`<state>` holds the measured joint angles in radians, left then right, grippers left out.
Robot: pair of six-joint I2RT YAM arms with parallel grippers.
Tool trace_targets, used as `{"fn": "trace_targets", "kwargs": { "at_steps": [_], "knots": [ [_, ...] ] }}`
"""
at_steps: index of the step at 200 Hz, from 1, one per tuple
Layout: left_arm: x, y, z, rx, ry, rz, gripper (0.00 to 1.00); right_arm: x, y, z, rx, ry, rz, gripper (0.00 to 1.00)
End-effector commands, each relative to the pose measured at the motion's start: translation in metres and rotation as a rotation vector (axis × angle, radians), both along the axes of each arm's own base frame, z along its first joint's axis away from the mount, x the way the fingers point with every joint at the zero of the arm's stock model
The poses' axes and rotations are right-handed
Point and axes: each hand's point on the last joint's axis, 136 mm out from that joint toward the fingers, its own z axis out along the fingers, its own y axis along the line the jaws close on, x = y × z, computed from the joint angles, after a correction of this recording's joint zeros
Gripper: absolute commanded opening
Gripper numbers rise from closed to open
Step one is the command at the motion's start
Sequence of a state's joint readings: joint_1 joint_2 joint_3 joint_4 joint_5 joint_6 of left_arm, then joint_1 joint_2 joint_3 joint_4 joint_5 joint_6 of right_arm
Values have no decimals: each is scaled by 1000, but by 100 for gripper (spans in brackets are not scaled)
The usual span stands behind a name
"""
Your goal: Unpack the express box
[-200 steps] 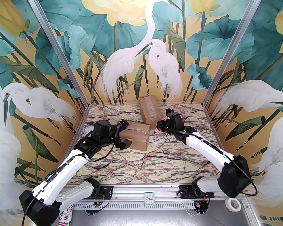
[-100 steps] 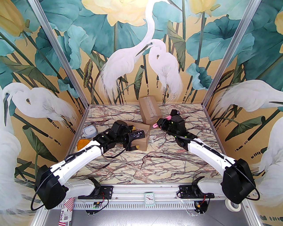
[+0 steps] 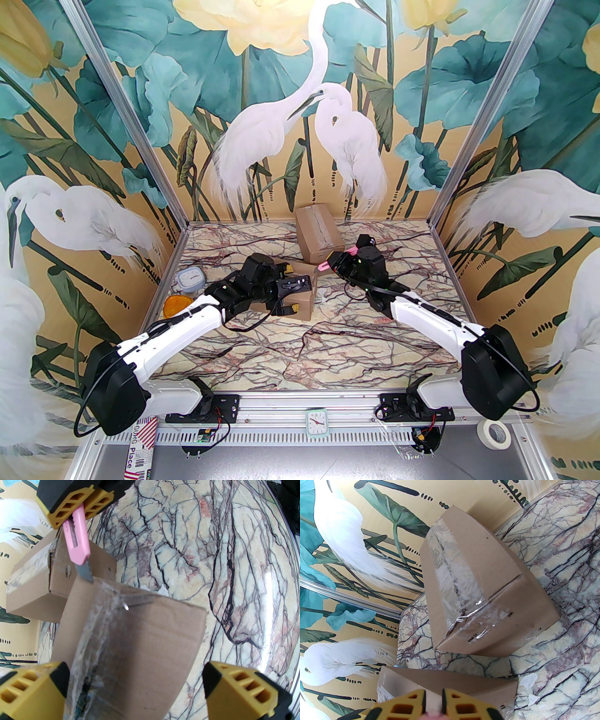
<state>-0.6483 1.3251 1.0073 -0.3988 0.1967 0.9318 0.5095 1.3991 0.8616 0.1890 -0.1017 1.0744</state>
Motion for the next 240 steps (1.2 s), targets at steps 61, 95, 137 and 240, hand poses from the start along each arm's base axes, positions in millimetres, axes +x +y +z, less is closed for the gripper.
{"fn": "trace_targets", "kwargs": {
  "at_steps": [61, 95, 137, 240],
  "knots": [
    [1, -19, 2, -43, 16, -35, 99, -8, -10, -5, 14, 4, -48, 0],
    [2, -20, -1, -40, 19, -30, 99, -6, -7, -6, 26, 10, -40, 0],
    [5, -22, -3, -44, 20, -21, 100, -8, -12, -6, 28, 8, -62, 0],
    [7, -20, -8, -44, 29, -3, 99, -8, -9, -7, 69, 6, -61, 0]
  ]
}}
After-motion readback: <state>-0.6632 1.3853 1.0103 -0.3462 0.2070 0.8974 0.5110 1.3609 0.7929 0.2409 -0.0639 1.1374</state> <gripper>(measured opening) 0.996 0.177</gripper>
